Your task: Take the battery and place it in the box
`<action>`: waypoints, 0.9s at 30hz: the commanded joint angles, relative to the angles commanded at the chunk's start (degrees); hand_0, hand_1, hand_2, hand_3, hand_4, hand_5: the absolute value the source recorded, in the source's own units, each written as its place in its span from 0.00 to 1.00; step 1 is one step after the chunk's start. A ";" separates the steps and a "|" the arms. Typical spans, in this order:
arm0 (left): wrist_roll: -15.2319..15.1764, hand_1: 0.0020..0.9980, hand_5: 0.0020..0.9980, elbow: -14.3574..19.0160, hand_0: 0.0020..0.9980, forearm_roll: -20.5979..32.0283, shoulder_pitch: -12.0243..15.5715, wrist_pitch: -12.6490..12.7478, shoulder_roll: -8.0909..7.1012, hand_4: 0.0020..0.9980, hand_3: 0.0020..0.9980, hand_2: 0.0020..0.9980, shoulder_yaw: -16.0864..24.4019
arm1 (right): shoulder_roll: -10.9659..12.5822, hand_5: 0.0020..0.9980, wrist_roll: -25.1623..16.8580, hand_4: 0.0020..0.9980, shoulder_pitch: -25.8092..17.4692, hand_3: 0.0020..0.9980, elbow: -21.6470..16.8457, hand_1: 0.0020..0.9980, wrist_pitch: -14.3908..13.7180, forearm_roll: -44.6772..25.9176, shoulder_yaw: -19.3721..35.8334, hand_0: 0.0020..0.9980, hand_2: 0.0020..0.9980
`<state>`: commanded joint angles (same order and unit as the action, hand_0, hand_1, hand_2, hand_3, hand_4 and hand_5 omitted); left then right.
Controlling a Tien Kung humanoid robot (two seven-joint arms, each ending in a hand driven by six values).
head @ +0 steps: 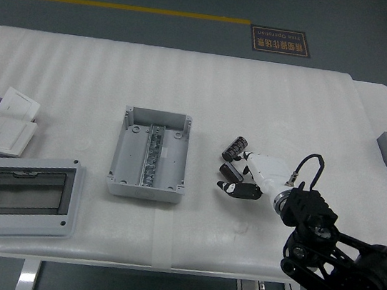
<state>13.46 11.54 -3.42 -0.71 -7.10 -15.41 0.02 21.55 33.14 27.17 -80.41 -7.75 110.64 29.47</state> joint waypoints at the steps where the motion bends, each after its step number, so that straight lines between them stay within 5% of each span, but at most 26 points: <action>1: -0.03 0.70 0.40 -0.01 0.68 0.02 0.00 0.01 -0.01 0.68 0.56 0.63 0.00 | -0.10 0.62 0.07 0.81 0.16 0.77 0.27 0.51 -0.03 -0.04 -0.21 0.42 0.50; 5: -0.41 0.70 0.40 0.00 0.68 0.08 -0.03 0.19 -0.03 0.68 0.56 0.63 -0.01 | -0.48 0.62 0.29 0.81 0.75 0.77 1.24 0.51 -0.29 0.15 -0.94 0.42 0.50; 6: -0.51 0.70 0.39 0.00 0.68 0.08 -0.05 0.23 -0.03 0.68 0.56 0.63 -0.01 | -0.55 0.49 0.32 0.68 0.88 0.71 1.40 0.47 -0.38 0.23 -1.12 0.38 0.46; 24: -1.39 0.69 0.40 0.21 0.67 -1.20 -0.19 0.63 -0.07 0.68 0.55 0.63 0.99 | -1.11 0.44 -0.03 0.61 1.91 0.68 3.33 0.44 -2.28 0.61 -2.82 0.33 0.43; 25: -1.44 0.69 0.40 0.22 0.67 -1.30 -0.21 0.67 -0.08 0.68 0.55 0.63 1.09 | -1.13 0.38 -0.07 0.53 1.92 0.68 3.43 0.41 -2.39 0.60 -2.85 0.30 0.43; 27: -1.51 0.69 0.40 0.24 0.67 -1.45 -0.22 0.71 -0.10 0.68 0.55 0.63 1.22 | -1.15 0.38 -0.15 0.53 1.93 0.68 3.56 0.41 -2.60 0.64 -2.87 0.30 0.43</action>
<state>11.95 11.77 -4.87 -0.93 -6.38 -15.50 1.24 20.40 32.98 29.10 -76.85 -10.35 111.28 26.60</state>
